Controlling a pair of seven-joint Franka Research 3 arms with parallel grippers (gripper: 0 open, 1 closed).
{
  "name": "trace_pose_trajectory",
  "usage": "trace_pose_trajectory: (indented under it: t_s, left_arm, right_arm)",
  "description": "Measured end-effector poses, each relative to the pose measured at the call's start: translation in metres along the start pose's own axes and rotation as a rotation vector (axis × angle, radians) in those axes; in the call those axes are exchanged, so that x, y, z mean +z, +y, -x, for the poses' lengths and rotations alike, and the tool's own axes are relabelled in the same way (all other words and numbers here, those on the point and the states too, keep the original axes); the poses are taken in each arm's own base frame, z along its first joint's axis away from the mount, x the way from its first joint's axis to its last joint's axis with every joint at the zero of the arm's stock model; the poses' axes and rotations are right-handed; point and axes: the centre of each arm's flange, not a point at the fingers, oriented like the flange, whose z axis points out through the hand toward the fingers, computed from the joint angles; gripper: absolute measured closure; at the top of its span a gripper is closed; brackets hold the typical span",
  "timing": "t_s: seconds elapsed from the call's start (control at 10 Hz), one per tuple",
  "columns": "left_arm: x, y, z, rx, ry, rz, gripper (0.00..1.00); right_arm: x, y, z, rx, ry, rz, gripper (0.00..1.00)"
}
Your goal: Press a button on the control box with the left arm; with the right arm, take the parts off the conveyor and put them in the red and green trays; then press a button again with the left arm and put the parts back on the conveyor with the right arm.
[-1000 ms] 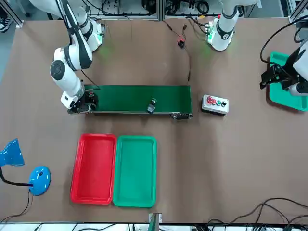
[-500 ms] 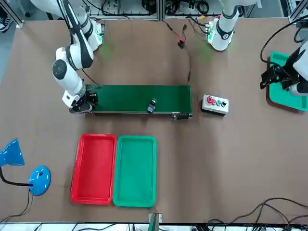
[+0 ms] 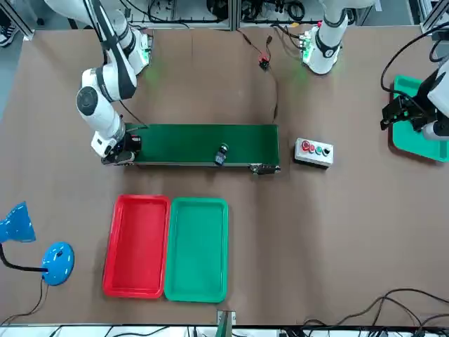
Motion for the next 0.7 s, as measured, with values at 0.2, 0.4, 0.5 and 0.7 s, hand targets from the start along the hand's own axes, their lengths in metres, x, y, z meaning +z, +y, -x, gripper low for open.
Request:
trace_pose_trajectory:
  t_s: [0.2,0.4,0.5,0.7]
  left_arm:
    - [0.0,0.0,0.0,0.0,0.0,0.0,0.0]
    - [0.0,0.001,0.0,0.001,0.001,0.0,0.0]
    - [0.0,0.001,0.0,0.001,0.001,0.0,0.0]
    - [-0.001,0.001,0.0,0.001,0.002,0.0,0.0]
  right_arm:
    - [-0.014,0.0,-0.012,0.0,0.034,-0.002,0.67]
    - [-0.055,0.001,-0.048,0.008,0.078,-0.006,0.67]
    - [-0.077,0.001,-0.076,0.014,0.092,-0.009,0.67]
    - [-0.083,0.001,-0.141,0.024,0.121,-0.021,0.67]
